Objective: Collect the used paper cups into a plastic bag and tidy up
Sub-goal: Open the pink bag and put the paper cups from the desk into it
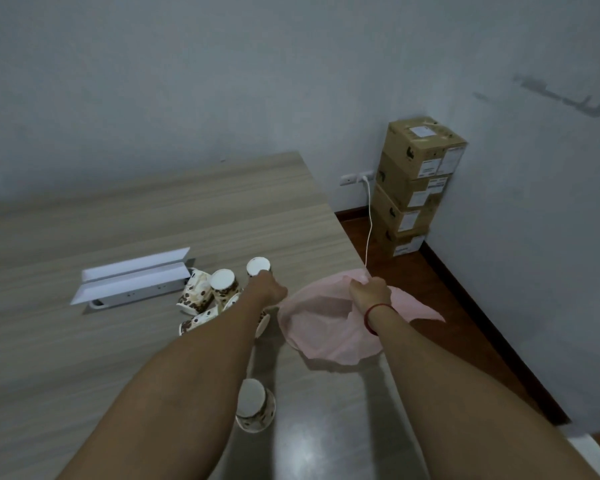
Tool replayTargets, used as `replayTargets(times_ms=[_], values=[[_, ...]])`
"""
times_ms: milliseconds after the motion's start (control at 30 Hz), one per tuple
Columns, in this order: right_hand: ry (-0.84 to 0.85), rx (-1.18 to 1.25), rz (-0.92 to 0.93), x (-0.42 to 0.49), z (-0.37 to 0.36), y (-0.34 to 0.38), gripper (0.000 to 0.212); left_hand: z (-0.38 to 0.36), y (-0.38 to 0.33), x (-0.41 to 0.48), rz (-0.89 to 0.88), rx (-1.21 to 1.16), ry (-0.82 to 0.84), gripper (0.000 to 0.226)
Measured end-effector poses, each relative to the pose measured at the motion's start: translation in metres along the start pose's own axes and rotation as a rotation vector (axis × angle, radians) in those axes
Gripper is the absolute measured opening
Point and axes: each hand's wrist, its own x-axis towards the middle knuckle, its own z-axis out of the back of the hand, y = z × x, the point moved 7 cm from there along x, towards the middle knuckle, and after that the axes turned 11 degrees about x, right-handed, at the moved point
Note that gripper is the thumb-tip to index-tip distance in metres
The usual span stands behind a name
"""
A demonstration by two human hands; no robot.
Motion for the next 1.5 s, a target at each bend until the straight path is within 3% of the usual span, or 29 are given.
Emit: replayTargets(times_ms=[200, 367, 600, 767, 933, 1067, 1233, 1333, 1500], values=[[-0.036, -0.068, 0.031, 0.001, -0.016, -0.003, 0.047, 0.005, 0.045, 0.007, 0.129, 0.149, -0.172, 0.044], [-0.072, -0.087, 0.065, 0.003, -0.023, -0.007, 0.04, -0.013, 0.069, 0.017, 0.167, 0.146, -0.158, 0.056], [-0.102, -0.078, 0.084, 0.002, -0.028, -0.017, 0.038, -0.021, 0.076, 0.019, 0.191, 0.197, -0.159, 0.046], [-0.081, -0.063, 0.079, -0.002, -0.024, -0.013, 0.04, -0.01, 0.058, 0.018, 0.127, 0.079, -0.113, 0.03], [-0.065, -0.074, 0.065, -0.005, -0.018, -0.012, 0.042, 0.005, 0.022, 0.013, 0.029, -0.071, -0.064, 0.036], [-0.059, -0.048, 0.06, -0.004, -0.014, -0.01, 0.039, 0.004, -0.009, 0.0, -0.071, -0.319, 0.068, 0.022], [-0.077, 0.087, 0.021, 0.001, -0.006, -0.006, 0.041, -0.033, -0.032, -0.01, -0.102, -0.419, 0.273, 0.005], [-0.058, 0.153, -0.007, 0.0, -0.005, 0.003, 0.038, -0.057, -0.042, -0.015, -0.045, -0.506, 0.286, 0.02], [-0.036, 0.235, -0.022, 0.003, -0.003, 0.014, 0.056, -0.098, -0.078, -0.035, 0.003, -0.537, 0.316, 0.028]])
